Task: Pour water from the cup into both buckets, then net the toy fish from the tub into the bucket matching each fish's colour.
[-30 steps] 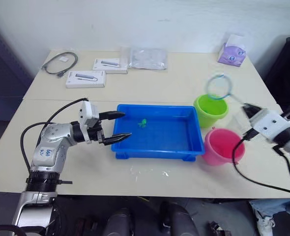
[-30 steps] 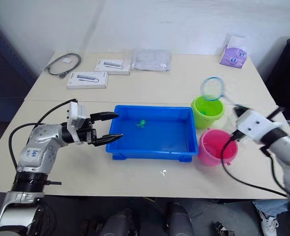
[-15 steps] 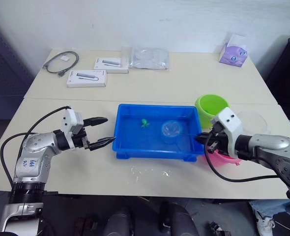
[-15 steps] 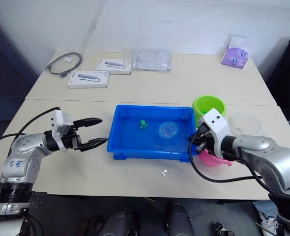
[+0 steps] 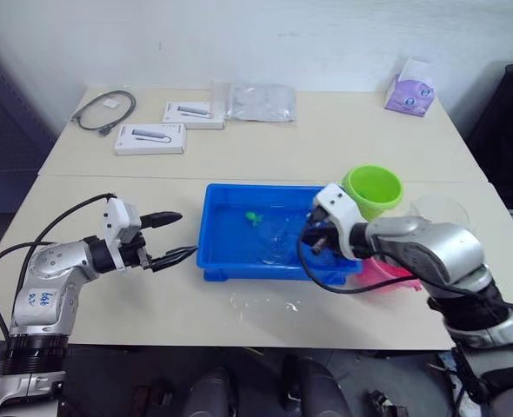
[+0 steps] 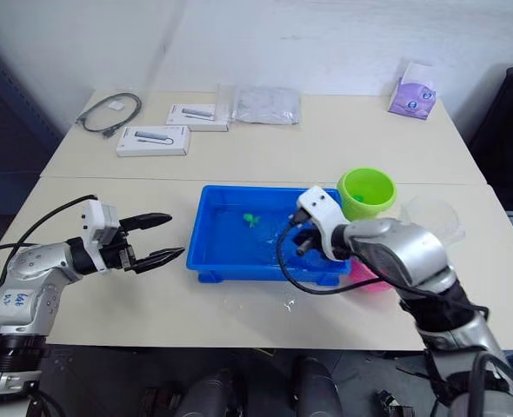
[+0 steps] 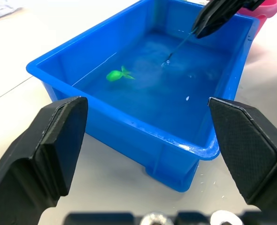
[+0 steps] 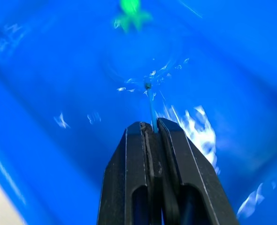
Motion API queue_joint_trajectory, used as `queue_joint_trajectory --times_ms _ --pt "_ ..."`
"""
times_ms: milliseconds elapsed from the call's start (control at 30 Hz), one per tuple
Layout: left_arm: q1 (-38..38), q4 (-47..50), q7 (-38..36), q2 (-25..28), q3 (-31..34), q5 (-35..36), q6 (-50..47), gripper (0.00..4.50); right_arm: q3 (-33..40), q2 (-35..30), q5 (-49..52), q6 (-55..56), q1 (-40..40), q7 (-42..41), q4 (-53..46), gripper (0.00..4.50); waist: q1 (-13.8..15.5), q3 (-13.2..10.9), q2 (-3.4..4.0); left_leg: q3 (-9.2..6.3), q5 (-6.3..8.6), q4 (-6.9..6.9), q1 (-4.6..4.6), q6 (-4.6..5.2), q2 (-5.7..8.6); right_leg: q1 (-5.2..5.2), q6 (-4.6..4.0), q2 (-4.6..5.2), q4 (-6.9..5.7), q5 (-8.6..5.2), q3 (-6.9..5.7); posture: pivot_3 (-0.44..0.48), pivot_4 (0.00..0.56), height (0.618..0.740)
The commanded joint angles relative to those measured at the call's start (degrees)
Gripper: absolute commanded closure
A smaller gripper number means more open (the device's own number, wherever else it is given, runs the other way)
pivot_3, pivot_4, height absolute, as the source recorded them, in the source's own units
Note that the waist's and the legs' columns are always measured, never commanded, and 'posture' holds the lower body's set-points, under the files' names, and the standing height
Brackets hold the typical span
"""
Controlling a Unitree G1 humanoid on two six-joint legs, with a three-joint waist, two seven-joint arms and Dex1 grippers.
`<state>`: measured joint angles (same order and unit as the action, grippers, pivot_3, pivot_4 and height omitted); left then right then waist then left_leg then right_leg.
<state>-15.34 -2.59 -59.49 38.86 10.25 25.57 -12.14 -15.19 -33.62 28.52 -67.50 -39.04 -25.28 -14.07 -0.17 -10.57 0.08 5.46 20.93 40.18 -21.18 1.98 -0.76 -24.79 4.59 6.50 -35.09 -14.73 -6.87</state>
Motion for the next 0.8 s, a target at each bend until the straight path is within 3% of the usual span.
queue_joint_trajectory --times_ms 33,167,300,500,800 --pt "0.2 2.2 0.1 0.8 1.1 0.8 -0.4 0.10 1.7 1.6 -2.8 7.0 0.5 -0.7 0.3 4.50 0.1 0.0 0.00 0.00 0.00 0.00 -0.03 0.00 0.04 -0.01 0.00 -0.05 0.01 0.00 -0.02 0.000 0.150 0.740" --pt "0.7 2.6 0.7 0.7 1.7 0.9 -0.7 0.10 5.5 2.5 -0.3 11.1 3.7 -4.9 -2.5 4.50 0.0 0.0 -0.05 0.02 0.00 -0.01 -0.04 0.01 0.09 -0.01 0.02 -0.07 0.04 0.01 -0.10 0.000 0.150 0.740" --pt "1.1 2.8 0.6 1.0 2.2 1.2 -0.8 0.10 7.3 -2.7 -1.1 14.1 7.4 -9.1 -6.1 4.50 0.1 0.0 -0.05 0.01 0.00 -0.02 -0.04 0.01 0.08 -0.03 0.02 -0.06 0.04 0.01 -0.19 0.000 0.150 0.740" --pt "-1.1 6.0 -1.0 0.3 0.9 2.8 -1.3 0.10 17.8 -8.3 4.4 15.6 15.8 -14.5 -13.4 4.50 0.2 0.0 -0.06 -0.05 0.00 -0.04 -0.03 0.01 0.05 0.03 0.02 0.00 0.10 0.01 -0.16 0.000 0.150 0.740" --pt "-7.6 4.8 -1.8 -3.3 -3.0 3.4 -2.8 0.10 38.3 -10.1 7.8 19.8 31.9 -14.7 -18.8 4.50 0.8 0.0 -0.07 -0.02 0.00 -0.04 0.08 0.01 0.09 0.14 0.04 -0.12 0.08 0.02 0.00 0.000 0.150 0.740"
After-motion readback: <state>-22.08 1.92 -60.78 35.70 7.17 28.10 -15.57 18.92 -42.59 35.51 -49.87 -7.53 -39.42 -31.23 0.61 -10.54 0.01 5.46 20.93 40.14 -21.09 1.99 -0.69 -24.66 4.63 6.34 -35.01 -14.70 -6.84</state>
